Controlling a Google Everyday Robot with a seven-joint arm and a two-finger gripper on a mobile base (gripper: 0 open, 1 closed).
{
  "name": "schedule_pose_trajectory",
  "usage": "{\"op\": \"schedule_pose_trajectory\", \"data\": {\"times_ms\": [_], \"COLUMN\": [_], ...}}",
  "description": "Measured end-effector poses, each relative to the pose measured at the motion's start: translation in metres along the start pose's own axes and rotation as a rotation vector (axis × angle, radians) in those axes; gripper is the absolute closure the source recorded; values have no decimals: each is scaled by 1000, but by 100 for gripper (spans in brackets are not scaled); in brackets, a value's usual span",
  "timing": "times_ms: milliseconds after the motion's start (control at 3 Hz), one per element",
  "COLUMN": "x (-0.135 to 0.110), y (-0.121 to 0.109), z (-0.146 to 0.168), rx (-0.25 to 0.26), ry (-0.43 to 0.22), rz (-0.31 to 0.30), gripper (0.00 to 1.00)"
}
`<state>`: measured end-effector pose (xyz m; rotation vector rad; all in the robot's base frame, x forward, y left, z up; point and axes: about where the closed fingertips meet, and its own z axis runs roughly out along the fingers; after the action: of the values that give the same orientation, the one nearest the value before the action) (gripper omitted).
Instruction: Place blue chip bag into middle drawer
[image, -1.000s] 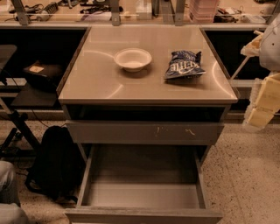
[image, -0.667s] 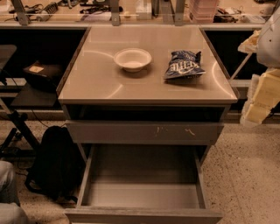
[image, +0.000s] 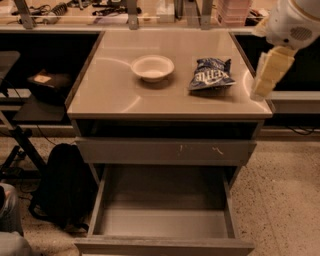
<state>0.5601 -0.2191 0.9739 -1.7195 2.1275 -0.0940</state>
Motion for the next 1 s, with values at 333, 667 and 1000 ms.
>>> {"op": "schedule_pose_trajectory", "data": {"times_ms": [333,667,1000], "x": [5,13,28], "y": [-59,-101,-125], "z": [19,26,40], "rx": [50,105,129], "ry": [13,28,24], "rz": [56,114,170], "gripper": [0,0,0]}}
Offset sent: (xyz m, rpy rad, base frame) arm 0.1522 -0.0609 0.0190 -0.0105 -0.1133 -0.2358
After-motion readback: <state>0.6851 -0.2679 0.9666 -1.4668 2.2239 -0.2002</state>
